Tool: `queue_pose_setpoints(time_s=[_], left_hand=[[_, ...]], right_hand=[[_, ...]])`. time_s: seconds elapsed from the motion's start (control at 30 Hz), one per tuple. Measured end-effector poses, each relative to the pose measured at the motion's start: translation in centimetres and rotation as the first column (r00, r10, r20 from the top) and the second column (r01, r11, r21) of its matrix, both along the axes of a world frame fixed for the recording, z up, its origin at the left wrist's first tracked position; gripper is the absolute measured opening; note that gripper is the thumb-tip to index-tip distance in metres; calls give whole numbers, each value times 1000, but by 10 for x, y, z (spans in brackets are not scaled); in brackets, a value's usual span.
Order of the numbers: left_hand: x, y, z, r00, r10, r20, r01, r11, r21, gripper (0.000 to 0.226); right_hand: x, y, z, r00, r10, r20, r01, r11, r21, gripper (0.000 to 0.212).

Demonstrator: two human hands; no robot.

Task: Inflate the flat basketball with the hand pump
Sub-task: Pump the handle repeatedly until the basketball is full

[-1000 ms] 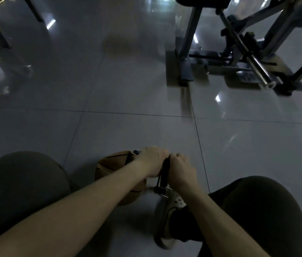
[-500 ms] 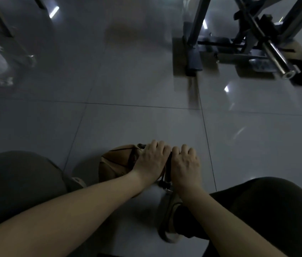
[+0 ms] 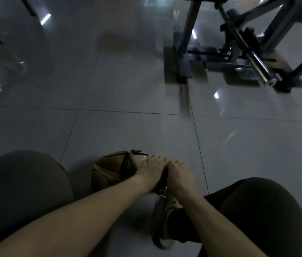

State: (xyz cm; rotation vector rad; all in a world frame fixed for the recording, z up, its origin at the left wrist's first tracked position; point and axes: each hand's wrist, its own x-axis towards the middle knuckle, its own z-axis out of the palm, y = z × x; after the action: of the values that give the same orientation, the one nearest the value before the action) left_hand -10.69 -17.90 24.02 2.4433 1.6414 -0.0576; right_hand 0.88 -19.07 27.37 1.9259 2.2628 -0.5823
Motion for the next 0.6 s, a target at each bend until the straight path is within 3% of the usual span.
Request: queue_pose_setpoints(time_s=[0.07,0.17,0.27,0.4,0.6], left_hand=[[-12,9,34,996,-57,64,52,996,77,33],[-23,22,87,979,-136,152,84,947,309,38],[-22,20,100,971,-139,193,43,902,430,31],[-13,3,45,991,23,128,-73,914,399,8],[-7,-7,-10,997,69,24,-73,935,347,19]], right_hand=[[-2,4,21,996,-37,-83,49,986,157,10],[1,13,54,989,-16,-144,83,878,472,9],[2,20,65,983,46,-176,71,792,607,11],[-10,11,32,999,38,-1,-31,834,551,9],[-12,2,-12,987,31,157,-78,951,298,20]])
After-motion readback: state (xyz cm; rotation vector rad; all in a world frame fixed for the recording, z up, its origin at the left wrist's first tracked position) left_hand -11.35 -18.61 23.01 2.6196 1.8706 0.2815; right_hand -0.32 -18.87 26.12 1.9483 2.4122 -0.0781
